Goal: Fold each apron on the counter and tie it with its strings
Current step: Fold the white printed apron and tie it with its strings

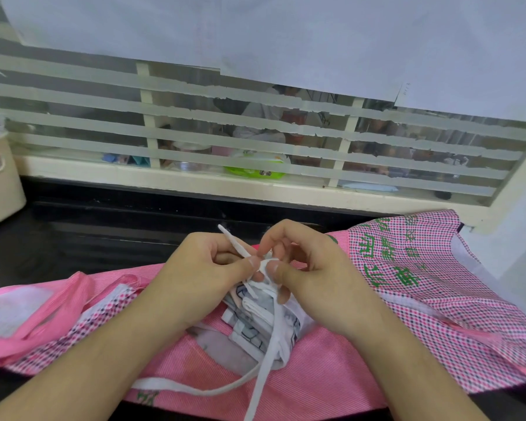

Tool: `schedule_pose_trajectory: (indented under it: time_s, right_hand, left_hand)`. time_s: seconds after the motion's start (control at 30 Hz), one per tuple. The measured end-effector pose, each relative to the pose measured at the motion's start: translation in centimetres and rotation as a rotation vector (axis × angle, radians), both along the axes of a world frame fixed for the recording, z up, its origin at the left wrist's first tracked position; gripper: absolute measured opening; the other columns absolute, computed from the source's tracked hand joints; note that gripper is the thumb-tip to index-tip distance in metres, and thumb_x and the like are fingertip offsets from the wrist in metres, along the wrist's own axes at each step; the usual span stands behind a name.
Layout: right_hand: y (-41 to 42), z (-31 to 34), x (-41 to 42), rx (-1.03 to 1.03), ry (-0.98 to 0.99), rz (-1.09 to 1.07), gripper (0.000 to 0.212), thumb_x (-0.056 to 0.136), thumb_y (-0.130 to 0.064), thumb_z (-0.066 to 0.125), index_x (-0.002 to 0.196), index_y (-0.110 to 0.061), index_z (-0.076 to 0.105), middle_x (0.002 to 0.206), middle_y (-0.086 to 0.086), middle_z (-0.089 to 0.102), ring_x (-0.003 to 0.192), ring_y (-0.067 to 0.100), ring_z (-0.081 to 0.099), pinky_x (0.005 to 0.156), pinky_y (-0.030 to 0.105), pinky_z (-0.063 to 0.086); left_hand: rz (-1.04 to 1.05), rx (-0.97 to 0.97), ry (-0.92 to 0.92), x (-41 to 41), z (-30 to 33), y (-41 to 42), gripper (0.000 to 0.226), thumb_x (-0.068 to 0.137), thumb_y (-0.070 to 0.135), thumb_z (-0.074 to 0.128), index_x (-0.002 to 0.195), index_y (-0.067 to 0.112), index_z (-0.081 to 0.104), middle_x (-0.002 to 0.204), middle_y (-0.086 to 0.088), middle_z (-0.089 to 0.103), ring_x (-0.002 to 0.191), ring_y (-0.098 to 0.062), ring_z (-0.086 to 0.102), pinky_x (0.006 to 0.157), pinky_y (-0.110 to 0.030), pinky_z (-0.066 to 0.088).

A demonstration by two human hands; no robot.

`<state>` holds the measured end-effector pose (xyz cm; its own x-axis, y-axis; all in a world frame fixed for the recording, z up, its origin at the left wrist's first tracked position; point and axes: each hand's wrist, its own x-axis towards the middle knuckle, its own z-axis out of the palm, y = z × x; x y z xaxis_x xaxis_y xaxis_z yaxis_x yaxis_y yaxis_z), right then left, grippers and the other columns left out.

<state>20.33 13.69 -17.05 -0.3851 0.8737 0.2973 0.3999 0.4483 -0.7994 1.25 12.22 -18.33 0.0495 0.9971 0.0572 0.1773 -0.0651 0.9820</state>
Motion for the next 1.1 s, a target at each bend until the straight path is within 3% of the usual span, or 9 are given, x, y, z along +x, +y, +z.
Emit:
schedule_pose_trajectory:
  time_s: [0.1,0.23,0.33,0.4,0.47,0.57,0.67,0.9,1.1]
  right_hand:
    - [0.0,-0.1,0.0,0.045,-0.102,0.019,0.025,0.089,-0.011,0.077,0.097,-0.032,0.065,0.094,-0.007,0.065,0.089,0.02,0.065,0.074,0.049,0.061]
    - [0.0,0.0,0.1,0.031,-0.115,0.006,0.027,0.088,-0.008,0.078,0.094,-0.03,0.065,0.081,-0.005,0.064,0.082,0.022,0.065,0.071,0.052,0.059]
    - [-0.1,0.0,0.1,0.033,-0.127,-0.029,0.028,0.088,-0.006,0.077,0.092,-0.032,0.068,0.077,-0.004,0.062,0.076,0.024,0.065,0.068,0.052,0.06]
    - [-0.1,0.0,0.0,0.05,-0.146,-0.075,0.026,0.088,-0.008,0.077,0.09,-0.034,0.071,0.079,-0.005,0.063,0.074,0.022,0.065,0.068,0.049,0.059]
    - [-0.1,-0.1,-0.1,0.065,-0.162,-0.12,0.023,0.088,-0.011,0.078,0.089,-0.033,0.073,0.081,-0.006,0.064,0.075,0.017,0.066,0.07,0.046,0.06]
    - [-0.4,0.0,-0.3,0.086,-0.222,-0.175,0.018,0.089,-0.016,0.078,0.092,-0.033,0.076,0.088,-0.011,0.066,0.084,0.006,0.063,0.075,0.029,0.057]
    - [-0.5,0.3,-0.7,0.102,-0.271,-0.2,0.014,0.092,-0.018,0.077,0.098,-0.031,0.078,0.094,-0.014,0.064,0.09,0.002,0.06,0.079,0.022,0.052]
    - [-0.4,0.1,-1.1,0.023,-0.339,-0.23,0.015,0.098,-0.019,0.067,0.089,-0.031,0.066,0.093,-0.013,0.06,0.088,0.002,0.056,0.073,0.023,0.042]
    - [-0.3,0.0,-1.0,-0.177,-0.188,-0.174,0.023,0.102,-0.02,0.063,0.08,-0.024,0.07,0.063,-0.014,0.059,0.059,-0.002,0.053,0.058,0.015,0.037]
  left_hand:
    - [-0.012,-0.002,-0.024,-0.1,0.0,0.0,0.014,0.09,0.01,0.078,0.102,0.018,0.077,0.079,-0.01,0.078,0.075,-0.023,0.077,0.08,-0.038,0.056]
    - [-0.061,-0.007,-0.014,-0.1,0.2,-0.1,0.019,0.091,0.009,0.078,0.107,0.02,0.076,0.082,-0.014,0.078,0.075,-0.021,0.076,0.078,-0.033,0.055]
    - [-0.121,0.0,0.016,-0.3,0.1,0.1,0.022,0.088,0.016,0.08,0.109,0.023,0.077,0.087,-0.02,0.076,0.079,-0.022,0.074,0.081,-0.037,0.058]
    - [-0.13,0.03,0.069,-0.2,0.1,0.1,0.027,0.086,0.014,0.083,0.11,0.023,0.076,0.084,-0.016,0.076,0.075,-0.02,0.07,0.08,-0.037,0.058]
    - [-0.069,0.066,0.121,0.2,0.0,0.0,0.028,0.084,0.006,0.083,0.107,0.02,0.075,0.079,-0.008,0.077,0.066,-0.012,0.064,0.069,-0.026,0.055]
    - [0.041,0.102,0.181,0.7,0.0,-0.2,0.032,0.08,0.004,0.085,0.106,0.02,0.073,0.077,0.0,0.078,0.061,-0.003,0.063,0.06,-0.014,0.05]
    - [0.119,0.17,0.234,0.8,-0.1,-0.5,0.033,0.078,0.009,0.088,0.101,0.027,0.073,0.077,0.008,0.078,0.063,-0.004,0.068,0.061,-0.015,0.053]
    - [0.178,0.372,0.37,1.0,0.1,-1.2,0.03,0.081,0.015,0.087,0.097,0.036,0.072,0.087,0.022,0.072,0.082,-0.004,0.069,0.076,-0.019,0.056]
    - [0.164,0.438,0.427,0.6,-0.1,-0.7,0.035,0.085,0.007,0.083,0.097,0.038,0.071,0.088,0.019,0.07,0.09,-0.006,0.067,0.08,-0.023,0.054]
